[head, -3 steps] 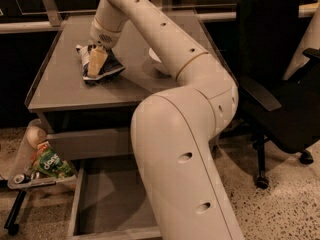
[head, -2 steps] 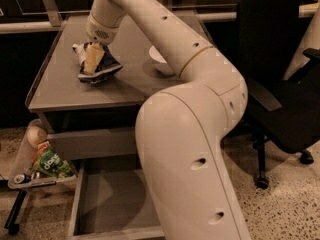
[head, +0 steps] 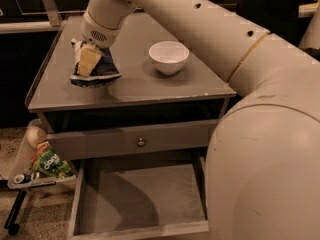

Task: Place blue chip bag into middle drawer

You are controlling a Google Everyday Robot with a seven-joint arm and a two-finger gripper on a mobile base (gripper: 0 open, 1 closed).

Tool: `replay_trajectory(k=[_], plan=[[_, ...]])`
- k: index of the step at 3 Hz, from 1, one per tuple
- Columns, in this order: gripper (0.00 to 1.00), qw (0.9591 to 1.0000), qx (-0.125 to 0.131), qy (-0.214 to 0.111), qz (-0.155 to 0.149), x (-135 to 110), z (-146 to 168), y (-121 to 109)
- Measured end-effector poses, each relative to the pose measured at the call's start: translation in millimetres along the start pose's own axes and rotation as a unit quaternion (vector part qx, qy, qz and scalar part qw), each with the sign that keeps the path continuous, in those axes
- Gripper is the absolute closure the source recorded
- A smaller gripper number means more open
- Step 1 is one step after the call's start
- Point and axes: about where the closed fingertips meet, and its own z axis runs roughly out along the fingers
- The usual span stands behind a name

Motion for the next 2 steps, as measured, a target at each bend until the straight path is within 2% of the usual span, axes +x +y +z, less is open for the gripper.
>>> replay_trajectory(k=[1,2], plan=[[1.0,1.0,-0.001,0.0,0.0,0.4,0.6,0.0],[1.0,0.9997,-0.003,0.013,0.02,3.7,-14.1,29.2]])
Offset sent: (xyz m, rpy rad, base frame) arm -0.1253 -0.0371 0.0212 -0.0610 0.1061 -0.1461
